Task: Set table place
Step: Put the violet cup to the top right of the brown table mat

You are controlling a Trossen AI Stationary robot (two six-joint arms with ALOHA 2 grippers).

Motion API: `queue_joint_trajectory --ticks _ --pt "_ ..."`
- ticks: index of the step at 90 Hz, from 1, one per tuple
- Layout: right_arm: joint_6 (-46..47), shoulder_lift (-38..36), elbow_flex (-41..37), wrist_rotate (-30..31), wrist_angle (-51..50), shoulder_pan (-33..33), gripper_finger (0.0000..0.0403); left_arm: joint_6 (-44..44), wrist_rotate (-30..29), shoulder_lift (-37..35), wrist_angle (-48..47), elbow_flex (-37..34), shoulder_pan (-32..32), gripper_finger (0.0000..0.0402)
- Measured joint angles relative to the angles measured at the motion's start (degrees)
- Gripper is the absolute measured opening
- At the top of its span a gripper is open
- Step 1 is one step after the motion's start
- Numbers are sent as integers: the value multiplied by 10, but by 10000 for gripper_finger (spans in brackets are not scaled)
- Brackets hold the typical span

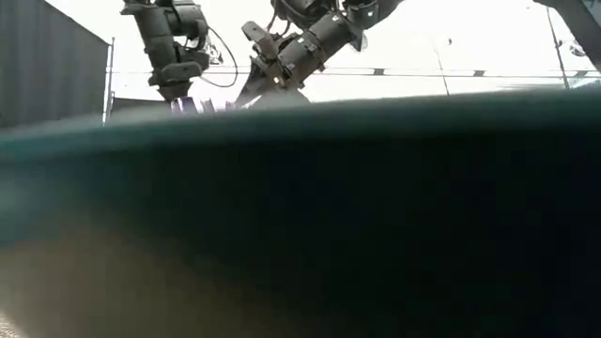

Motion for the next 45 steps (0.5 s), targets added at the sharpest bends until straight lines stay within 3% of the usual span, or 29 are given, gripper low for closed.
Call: queue_joint_trajectory --ticks 45 --pt "0 0 0 5 6 13 114 -3 19 0 -5 0 -1 64"
